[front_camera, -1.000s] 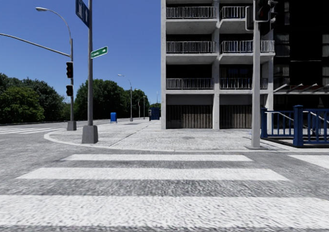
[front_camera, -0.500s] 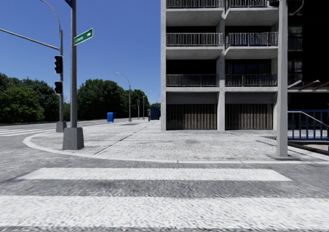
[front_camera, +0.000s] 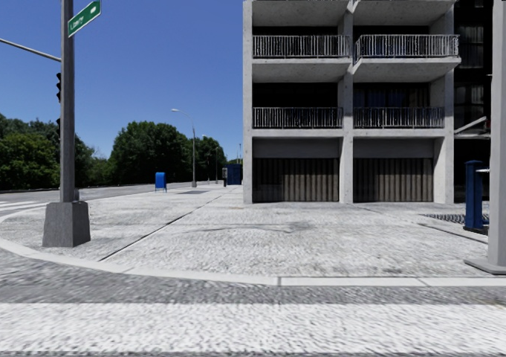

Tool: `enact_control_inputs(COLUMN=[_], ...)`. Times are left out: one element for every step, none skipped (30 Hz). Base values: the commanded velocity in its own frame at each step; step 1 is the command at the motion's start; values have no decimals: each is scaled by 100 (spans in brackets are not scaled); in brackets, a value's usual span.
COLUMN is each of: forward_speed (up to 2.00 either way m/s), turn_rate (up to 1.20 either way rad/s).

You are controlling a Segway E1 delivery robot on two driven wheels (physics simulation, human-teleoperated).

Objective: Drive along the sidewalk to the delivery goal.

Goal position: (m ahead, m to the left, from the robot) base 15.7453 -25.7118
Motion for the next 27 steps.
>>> enact_control_inputs(forward_speed=[200,200,200,200,200,200,200,200,200,200,200,200,200,200,200,200,200,200,200,200,200,200,200,200,200,200,200], turn_rate=[-38,-45,-45,-51,-55,-58,-58,-59,-59,-59,-59,-59,-59,-59,-59,-59,-59,-59,-59,-59,-59,-58,-58,-44,-27,-15,-15])
